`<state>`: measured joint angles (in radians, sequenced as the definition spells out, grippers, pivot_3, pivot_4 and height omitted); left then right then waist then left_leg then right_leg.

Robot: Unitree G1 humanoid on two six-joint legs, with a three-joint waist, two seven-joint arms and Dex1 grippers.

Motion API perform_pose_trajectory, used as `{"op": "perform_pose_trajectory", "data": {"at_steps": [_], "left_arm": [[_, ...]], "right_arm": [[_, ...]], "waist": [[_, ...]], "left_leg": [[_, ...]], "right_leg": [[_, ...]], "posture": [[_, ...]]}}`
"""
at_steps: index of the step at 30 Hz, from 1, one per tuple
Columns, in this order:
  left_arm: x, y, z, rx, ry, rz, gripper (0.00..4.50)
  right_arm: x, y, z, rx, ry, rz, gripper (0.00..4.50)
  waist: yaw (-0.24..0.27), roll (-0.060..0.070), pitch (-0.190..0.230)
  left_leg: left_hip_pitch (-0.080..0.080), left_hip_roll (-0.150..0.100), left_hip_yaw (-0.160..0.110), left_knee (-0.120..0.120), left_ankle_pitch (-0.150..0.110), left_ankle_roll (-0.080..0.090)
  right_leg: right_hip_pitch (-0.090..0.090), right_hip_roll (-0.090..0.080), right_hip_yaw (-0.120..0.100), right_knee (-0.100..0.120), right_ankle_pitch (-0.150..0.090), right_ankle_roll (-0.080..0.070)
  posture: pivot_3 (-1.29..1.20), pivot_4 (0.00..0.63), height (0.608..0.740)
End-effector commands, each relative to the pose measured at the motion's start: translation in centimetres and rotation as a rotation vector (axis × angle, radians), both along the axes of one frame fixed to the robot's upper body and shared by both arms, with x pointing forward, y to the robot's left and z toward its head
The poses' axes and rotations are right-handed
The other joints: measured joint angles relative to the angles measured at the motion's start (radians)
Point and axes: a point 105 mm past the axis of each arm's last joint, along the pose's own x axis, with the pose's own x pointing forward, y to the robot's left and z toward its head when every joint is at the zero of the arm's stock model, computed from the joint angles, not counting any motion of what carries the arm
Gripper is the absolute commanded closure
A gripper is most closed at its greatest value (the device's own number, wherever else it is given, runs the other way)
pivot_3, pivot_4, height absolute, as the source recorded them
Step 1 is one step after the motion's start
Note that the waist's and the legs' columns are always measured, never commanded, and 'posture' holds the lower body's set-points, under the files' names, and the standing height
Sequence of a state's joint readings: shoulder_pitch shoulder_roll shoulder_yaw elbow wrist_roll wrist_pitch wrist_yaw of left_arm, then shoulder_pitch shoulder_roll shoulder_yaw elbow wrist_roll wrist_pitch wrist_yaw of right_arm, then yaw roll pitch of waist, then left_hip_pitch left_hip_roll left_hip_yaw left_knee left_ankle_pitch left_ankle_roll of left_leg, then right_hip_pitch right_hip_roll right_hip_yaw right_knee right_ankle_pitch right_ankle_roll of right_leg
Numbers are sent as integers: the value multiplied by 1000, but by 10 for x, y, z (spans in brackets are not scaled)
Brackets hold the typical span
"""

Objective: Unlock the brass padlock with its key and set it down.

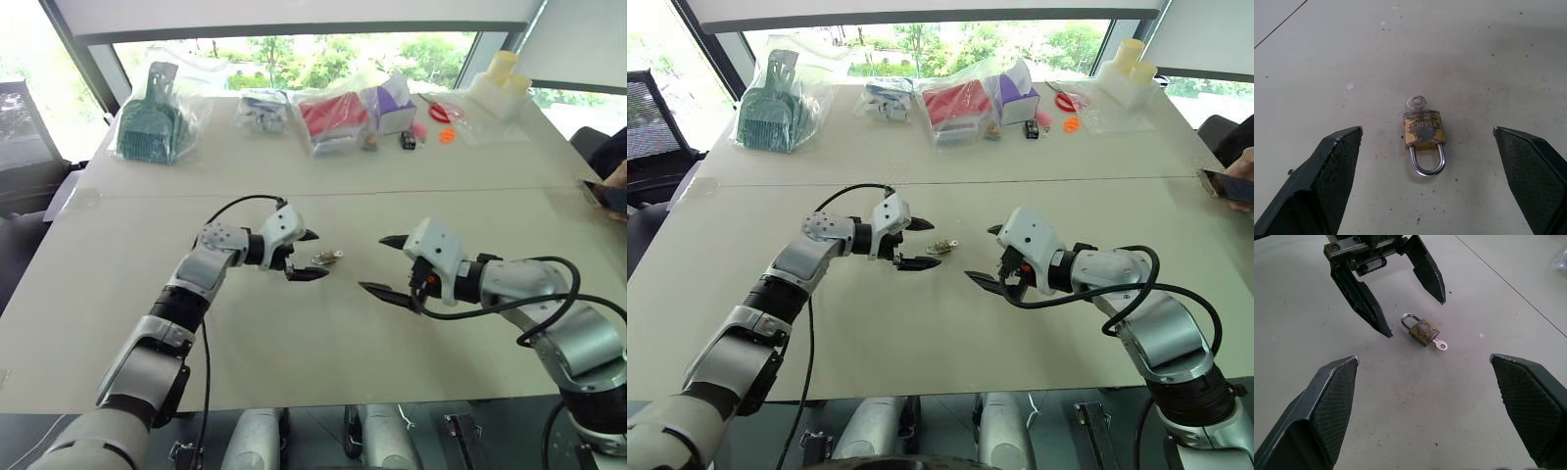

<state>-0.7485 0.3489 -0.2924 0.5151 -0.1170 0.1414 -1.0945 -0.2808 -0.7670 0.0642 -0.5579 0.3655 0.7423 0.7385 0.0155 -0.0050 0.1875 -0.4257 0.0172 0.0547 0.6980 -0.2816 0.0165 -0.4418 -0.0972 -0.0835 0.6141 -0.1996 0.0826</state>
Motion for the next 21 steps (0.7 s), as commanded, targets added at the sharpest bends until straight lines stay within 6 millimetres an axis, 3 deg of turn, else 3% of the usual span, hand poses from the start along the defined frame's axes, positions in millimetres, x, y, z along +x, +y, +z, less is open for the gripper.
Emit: {"op": "perform_pose_trajectory", "data": {"at_steps": [1, 18, 21], "left_arm": [[5, -8, 3, 3, -51, 15, 50], [6, 1, -17, 108, -96, 87, 50], [3, 2, -20, 114, -79, 84, 809]], "right_arm": [[-2, 0, 14, -7, -69, -6, 0], [5, -1, 16, -20, -112, -23, 0], [5, -1, 16, -22, -114, -21, 0]], "waist": [[0, 0, 0], [-1, 0, 0], [-2, 0, -1]], "left_leg": [[0, 0, 0, 0, 0, 0], [1, 0, 0, 0, 0, 0], [1, 0, 0, 0, 0, 0]], "right_leg": [[0, 0, 0, 0, 0, 0], [1, 0, 0, 1, 0, 0], [1, 0, 0, 1, 0, 0]], "posture": [[0, 150, 740], [0, 150, 740], [0, 150, 740]]}}
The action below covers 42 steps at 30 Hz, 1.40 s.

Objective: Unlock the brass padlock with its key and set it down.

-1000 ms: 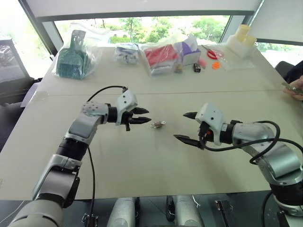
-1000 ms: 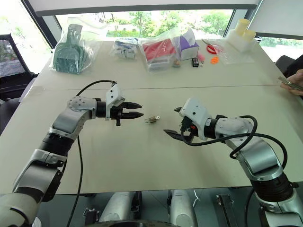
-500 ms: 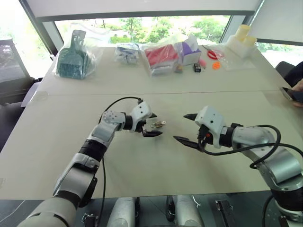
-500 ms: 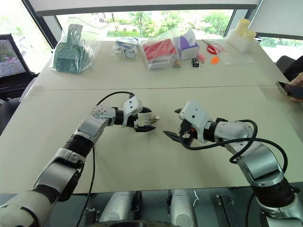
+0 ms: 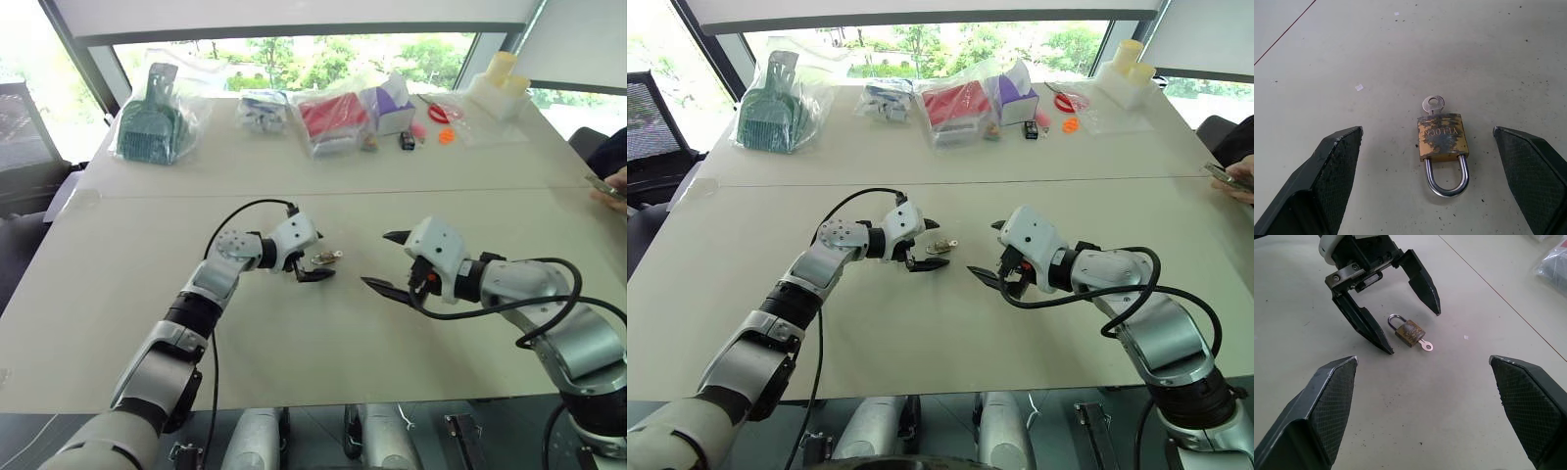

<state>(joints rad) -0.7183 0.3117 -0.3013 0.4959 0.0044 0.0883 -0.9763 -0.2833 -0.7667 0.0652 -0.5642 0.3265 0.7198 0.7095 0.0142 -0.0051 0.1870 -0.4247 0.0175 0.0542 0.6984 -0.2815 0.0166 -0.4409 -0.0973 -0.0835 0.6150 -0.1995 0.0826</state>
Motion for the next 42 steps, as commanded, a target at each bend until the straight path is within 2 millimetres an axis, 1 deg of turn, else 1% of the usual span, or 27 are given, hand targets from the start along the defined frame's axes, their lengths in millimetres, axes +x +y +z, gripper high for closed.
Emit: {"op": "perform_pose_trajectory", "data": {"at_steps": [1, 2, 4, 5, 7, 11, 12, 17, 19, 21, 24, 27, 31, 35, 36, 37, 39, 40, 42], "left_arm": [[-4, 8, -11, 50, 38, 18, 1179], [-5, 9, -12, 54, 46, 14, 1698], [-6, 10, -11, 59, 52, 10, 2492], [-6, 11, -10, 63, 55, 10, 3057], [-5, 13, -10, 73, 56, 11, 3750], [-4, 15, -6, 91, 46, -8, 3754], [-3, 14, -1, 79, 29, -23, 3754], [4, 7, 38, 3, -72, -107, 3754], [5, 5, 56, -28, -97, -148, 3754], [-1, 5, 67, -36, -99, -215, 3754], [-6, 6, 74, -21, -104, -270, 3754], [-8, 7, 82, -30, -99, -296, 3754], [-10, 8, 85, -26, -103, -312, 3754], [-13, 7, 87, -27, -106, -329, 3754], [-13, 7, 88, -27, -108, -329, 3754], [-13, 7, 88, -27, -108, -329, 3754], [-13, 7, 88, -26, -108, -330, 3754], [-13, 7, 88, -25, -108, -330, 3754], [-13, 7, 87, -17, -110, -333, 3754]], "right_arm": [[1, 1, 11, -2, -58, 10, 0], [2, 1, 12, -2, -59, 10, 0], [2, 1, 12, -3, -61, 9, 0], [3, 1, 12, -3, -62, 8, 0], [3, 1, 12, -5, -65, 7, 0], [5, 2, 13, -7, -74, 9, 0], [5, 3, 13, -12, -82, 13, 0], [12, 6, 11, -123, -183, 52, 0], [18, 13, 10, -203, -260, 97, 0], [25, 22, 11, -270, -359, 141, 0], [32, 31, 10, -364, -476, 197, 0], [41, 37, 12, -413, -555, 205, 0], [45, 46, 14, -415, -601, 234, 0], [46, 52, 12, -459, -652, 272, 0], [47, 53, 12, -457, -654, 274, 535], [47, 54, 13, -456, -657, 275, 816], [48, 55, 13, -464, -670, 281, 1760], [48, 55, 13, -468, -674, 283, 2377], [49, 55, 12, -482, -682, 286, 3330]], "waist": [[0, 0, 0], [0, 0, 0], [0, 0, 0], [0, 0, 0], [-2, 0, 0], [-2, 0, 0], [-2, 0, 0], [-1, 0, 0], [1, 0, 0], [-1, 0, 0], [-2, 0, 0], [-2, 0, 0], [-1, 0, 0], [-1, 0, 0], [-1, 0, 0], [-2, 0, 0], [-2, 0, 0], [-2, 0, 0], [-2, 0, 0]], "left_leg": [[0, 0, 0, 0, 0, 0], [0, 0, 0, 0, 0, 0], [1, 0, 0, 0, 0, 0], [1, 0, 0, 0, 0, 0], [1, 0, 0, 0, 0, 0], [1, 0, 0, 0, 0, 0], [1, 0, 0, 0, 0, 0], [1, 0, 0, 0, 0, 0], [0, 0, 0, 0, 0, 0], [0, -1, 1, 1, 0, 0], [0, -1, 1, 1, 0, 0], [0, -1, 1, 0, 0, 0], [0, -1, 2, 1, 0, 0], [0, -1, 2, 1, 0, 0], [0, -1, 2, 1, 0, 0], [0, -1, 2, 1, 0, 0], [0, -1, 2, 1, 0, 0], [0, -1, 2, 1, 0, 0], [0, -1, 2, 1, 0, 0]], "right_leg": [[0, 0, 0, 0, 0, 0], [0, 0, 0, 0, 0, 0], [0, 0, 0, 1, 0, 0], [0, 0, 0, 1, 0, 0], [1, 0, 0, 1, 0, 0], [0, 0, 0, 1, 0, 0], [0, 0, 0, 1, 0, 0], [0, 0, 0, 1, 0, 0], [0, 0, 0, 1, 0, 0], [0, 0, 0, 1, 0, 0], [-1, 0, 0, 1, 0, 0], [-1, 0, 0, 1, 0, 1], [-1, 0, 0, 1, 0, 1], [0, 0, 0, 1, 0, 1], [0, 0, 0, 1, 0, 1], [0, 0, 0, 1, 0, 1], [0, 0, 0, 1, 0, 1], [0, 0, 0, 1, 0, 1], [0, 0, 0, 1, 0, 1]], "posture": [[0, 150, 740], [0, 150, 740], [0, 150, 740], [0, 150, 740], [0, 150, 740], [0, 150, 740], [0, 150, 740], [0, 150, 740], [0, 150, 740], [0, 150, 740], [0, 150, 740], [0, 150, 740], [0, 150, 740], [0, 150, 740], [0, 150, 740], [0, 150, 740], [0, 150, 740], [0, 150, 740], [0, 150, 740]]}}
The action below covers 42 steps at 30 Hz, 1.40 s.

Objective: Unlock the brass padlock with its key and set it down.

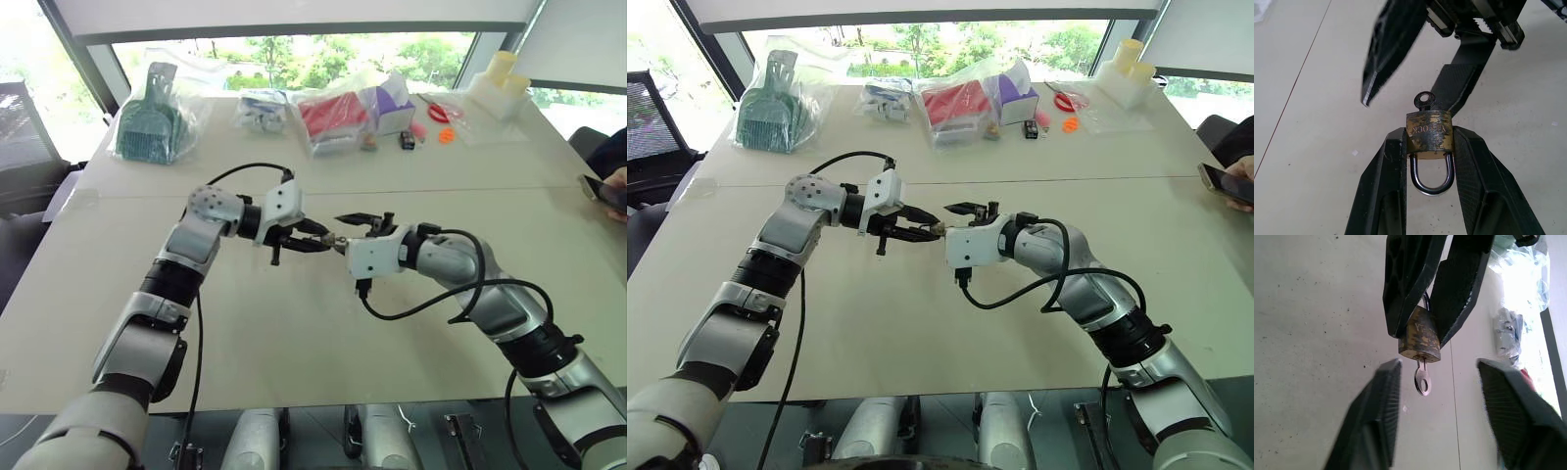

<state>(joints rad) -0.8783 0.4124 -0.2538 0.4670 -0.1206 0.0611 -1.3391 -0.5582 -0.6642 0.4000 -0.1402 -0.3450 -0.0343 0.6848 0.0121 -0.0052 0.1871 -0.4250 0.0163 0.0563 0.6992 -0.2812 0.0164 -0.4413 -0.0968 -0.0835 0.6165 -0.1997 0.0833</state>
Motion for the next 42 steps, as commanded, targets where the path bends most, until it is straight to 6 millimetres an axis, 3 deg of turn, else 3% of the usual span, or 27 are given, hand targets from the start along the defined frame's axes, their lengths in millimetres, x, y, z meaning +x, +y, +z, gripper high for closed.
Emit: {"op": "perform_pose_trajectory", "data": {"at_steps": [1, 2, 3, 12, 20, 24, 27, 32, 34, 36, 42], "left_arm": [[0, -1, 18, -20, -61, -19, 3754], [0, -1, 18, -18, -62, -19, 3754], [0, -1, 18, -17, -63, -19, 3754], [1, -2, 20, 7, -151, -24, 3754], [3, -7, 24, 57, -399, -84, 3754], [4, -6, 26, 30, -352, -84, 3754], [2, 0, 27, 9, -270, -96, 3754], [-7, 9, 30, -3, -166, -148, 3754], [-10, 11, 33, -2, -134, -162, 3754], [-11, 14, 36, -11, -106, -167, 3754], [-12, 16, 40, -15, -70, -173, 3754]], "right_arm": [[1, 2, 13, -3, -64, 20, 3899], [1, 2, 13, -3, -65, 20, 4379], [2, 2, 13, -3, -65, 20, 4458], [-1, 7, 15, 34, -22, 30, 4458], [-10, 13, 16, 144, 263, 37, 4458], [-7, 15, 33, 161, 143, 54, 4458], [-8, 10, 31, 45, -31, 104, 4458], [-13, 1, 24, -13, -144, 186, 2096], [-16, 0, 25, -27, -189, 226, 897], [-20, 2, 29, -19, -235, 269, 63], [-21, 6, 34, -15, -299, 332, 63]], "waist": [[0, 0, 0], [0, 0, 0], [0, 0, 0], [0, 0, 0], [1, 0, 0], [1, 0, 0], [0, 0, 0], [-1, 0, 0], [-1, 0, 0], [-1, 0, 0], [-1, 0, 0]], "left_leg": [[0, 0, 0, 0, 0, 0], [0, 0, 0, 0, 0, 0], [0, 0, 0, 0, 0, 0], [0, 0, 0, 0, 0, 0], [0, 0, 0, 0, 0, 0], [0, 0, 1, 0, 0, 0], [0, 0, 2, 0, 0, 0], [0, 0, 3, 0, 0, 0], [0, 0, 3, 0, 0, 0], [0, 0, 3, 0, 0, 0], [0, 0, 3, 0, 0, 0]], "right_leg": [[0, 0, 0, 0, 0, 0], [0, 0, 0, 0, 0, 0], [0, 0, 0, 0, 0, 0], [0, 0, 0, 0, 0, 0], [0, 0, 0, 0, 0, 0], [0, 0, 0, 0, 0, 0], [0, 0, 0, 0, 0, 0], [0, 0, 0, 0, 0, 0], [0, 0, 0, 0, 0, 0], [0, 0, 0, 0, 0, 0], [0, 0, 0, 0, 0, 0]], "posture": [[0, 150, 740], [0, 150, 740], [0, 150, 740], [0, 150, 740], [0, 150, 740], [0, 150, 740], [0, 150, 740], [0, 150, 740], [0, 150, 740], [0, 150, 740], [0, 150, 740]]}}
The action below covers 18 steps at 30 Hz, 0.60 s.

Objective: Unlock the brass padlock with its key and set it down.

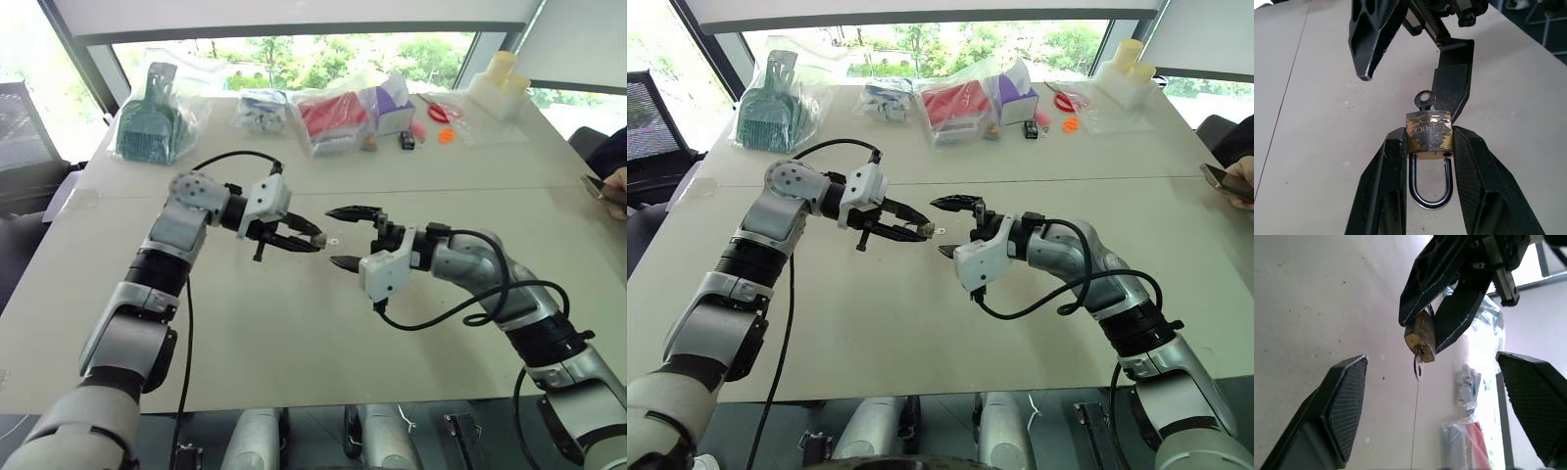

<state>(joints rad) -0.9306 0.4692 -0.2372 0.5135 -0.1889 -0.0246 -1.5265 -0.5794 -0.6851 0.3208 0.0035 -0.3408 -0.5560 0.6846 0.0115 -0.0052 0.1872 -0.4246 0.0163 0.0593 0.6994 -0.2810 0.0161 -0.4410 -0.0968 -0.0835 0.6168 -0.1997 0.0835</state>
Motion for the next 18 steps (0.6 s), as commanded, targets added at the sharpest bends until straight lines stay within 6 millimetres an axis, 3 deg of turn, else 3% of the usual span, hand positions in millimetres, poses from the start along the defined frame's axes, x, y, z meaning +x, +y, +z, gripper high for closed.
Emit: {"op": "perform_pose_trajectory", "data": {"at_steps": [1, 5, 6, 8, 15, 18], "left_arm": [[-1, 1, 23, -41, -39, -21, 3754], [-2, 1, 25, -48, -21, -23, 3754], [-2, 2, 25, -51, -13, -25, 3754], [-3, 2, 26, -54, -4, -28, 3754], [-8, -1, 31, -85, 56, -43, 3754], [-10, -2, 32, -93, 71, -46, 3754]], "right_arm": [[0, 4, 19, 33, -88, 38, 63], [1, 7, 21, 35, -111, 58, 63], [1, 8, 21, 34, -116, 64, 293], [2, 10, 21, 29, -123, 72, 913], [4, 15, 20, 20, -137, 89, 4442], [4, 17, 21, 20, -147, 98, 4481]], "waist": [[0, 0, 0], [-1, 0, 0], [0, 0, 0], [0, 0, 0], [-1, 0, 0], [-1, 0, 0]], "left_leg": [[0, 0, 0, 0, 0, 0], [0, 0, 0, 0, 0, 0], [0, 0, 0, 0, 0, 0], [0, 0, 0, 0, 0, 0], [0, 0, 0, 0, 0, 0], [0, 0, 0, 0, 0, 0]], "right_leg": [[0, 0, 0, 0, 0, 0], [0, 0, 0, 0, 0, 0], [0, 0, 0, 0, 0, 0], [0, 0, 0, 0, 0, 0], [0, 0, 0, 0, 0, 0], [0, 0, 0, 1, 0, 0]], "posture": [[0, 150, 740], [0, 150, 740], [0, 150, 740], [0, 150, 740], [0, 150, 740], [0, 150, 740]]}}
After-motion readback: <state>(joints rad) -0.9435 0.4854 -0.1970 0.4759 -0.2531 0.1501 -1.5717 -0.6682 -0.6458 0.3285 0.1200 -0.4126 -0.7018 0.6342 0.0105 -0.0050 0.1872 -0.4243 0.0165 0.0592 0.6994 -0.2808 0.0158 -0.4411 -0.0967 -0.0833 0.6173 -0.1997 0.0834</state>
